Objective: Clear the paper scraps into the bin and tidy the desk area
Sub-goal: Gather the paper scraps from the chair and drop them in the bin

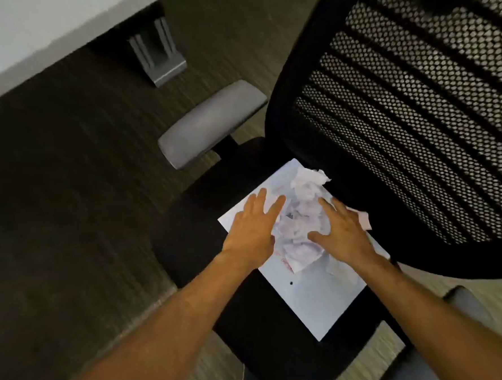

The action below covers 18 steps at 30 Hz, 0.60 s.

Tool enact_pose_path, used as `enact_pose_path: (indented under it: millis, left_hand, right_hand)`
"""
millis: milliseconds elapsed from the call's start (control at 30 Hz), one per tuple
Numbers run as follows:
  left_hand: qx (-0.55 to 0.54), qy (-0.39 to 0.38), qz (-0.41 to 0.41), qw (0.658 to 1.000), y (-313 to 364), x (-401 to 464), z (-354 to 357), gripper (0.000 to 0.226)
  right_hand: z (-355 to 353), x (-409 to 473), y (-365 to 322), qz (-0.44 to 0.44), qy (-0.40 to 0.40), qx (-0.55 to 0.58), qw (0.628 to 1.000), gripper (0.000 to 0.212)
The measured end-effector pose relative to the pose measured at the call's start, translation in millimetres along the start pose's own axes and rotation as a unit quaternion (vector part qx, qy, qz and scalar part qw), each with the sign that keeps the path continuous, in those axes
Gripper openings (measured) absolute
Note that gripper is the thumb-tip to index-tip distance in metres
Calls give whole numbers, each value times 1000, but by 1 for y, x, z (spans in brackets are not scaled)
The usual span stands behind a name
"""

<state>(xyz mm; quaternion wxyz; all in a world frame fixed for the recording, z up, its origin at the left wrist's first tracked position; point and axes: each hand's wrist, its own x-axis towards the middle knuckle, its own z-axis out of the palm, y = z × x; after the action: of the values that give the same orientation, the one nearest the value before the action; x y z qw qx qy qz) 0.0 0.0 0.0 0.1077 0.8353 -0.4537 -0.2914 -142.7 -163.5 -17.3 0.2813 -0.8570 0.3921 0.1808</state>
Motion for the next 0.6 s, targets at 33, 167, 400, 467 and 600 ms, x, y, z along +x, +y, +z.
enact_pose_path:
  millis: [33,167,400,467,600]
  left_hand:
    - [30,-11,3,999,0,10,3,93]
    - [96,-41,-6,995,1,41,11,98]
    - [127,-80,-35,988,16,56,17,96]
    - [123,-66,-43,989,16,56,19,85]
    - [109,-59,-57,991,19,57,18,74]
  right_hand:
    - [4,4,1,2,-6,-3,1000,91]
    - [16,8,1,15,-16,-32,999,92]
    - [25,4,5,19,13,-20,1000,77]
    - [24,1,-4,22,37,-16,999,68]
    - [34,4,-12,20,21,-102,994,73]
